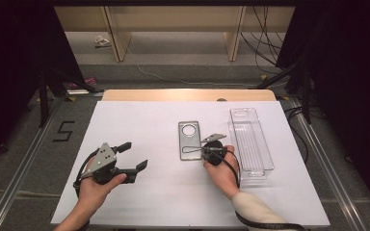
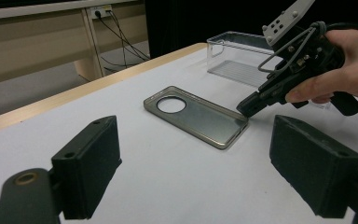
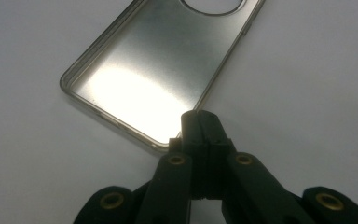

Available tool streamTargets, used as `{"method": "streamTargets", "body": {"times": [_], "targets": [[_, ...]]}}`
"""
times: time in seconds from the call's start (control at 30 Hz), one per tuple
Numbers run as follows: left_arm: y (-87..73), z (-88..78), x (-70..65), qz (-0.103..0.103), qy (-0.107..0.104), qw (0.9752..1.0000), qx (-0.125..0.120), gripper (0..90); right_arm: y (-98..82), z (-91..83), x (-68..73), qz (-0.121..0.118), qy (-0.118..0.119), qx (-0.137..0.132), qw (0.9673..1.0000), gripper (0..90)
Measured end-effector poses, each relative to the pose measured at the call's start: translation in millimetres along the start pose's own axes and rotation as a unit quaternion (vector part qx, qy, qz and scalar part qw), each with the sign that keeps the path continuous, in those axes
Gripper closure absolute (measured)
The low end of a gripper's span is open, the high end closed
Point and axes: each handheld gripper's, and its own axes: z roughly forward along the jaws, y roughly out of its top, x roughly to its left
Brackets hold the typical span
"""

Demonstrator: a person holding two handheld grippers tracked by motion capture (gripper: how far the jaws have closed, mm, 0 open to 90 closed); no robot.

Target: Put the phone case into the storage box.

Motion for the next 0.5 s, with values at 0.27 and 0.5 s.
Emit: {"method": "streamTargets", "body": {"times": [0.27, 0.5], "targets": [[0.0, 0.1, 0.1, 0.0, -0.001, 1.0, 0.0, 15.9, 0.3, 2.3, 5.2, -0.006, 0.004, -0.002, 1.0, 90.0], [0.0, 0.0, 0.1, 0.0, 0.0, 1.0, 0.0, 15.9, 1.3, 4.3, 9.5, -0.011, 0.01, -0.003, 0.9999, 90.0]]}}
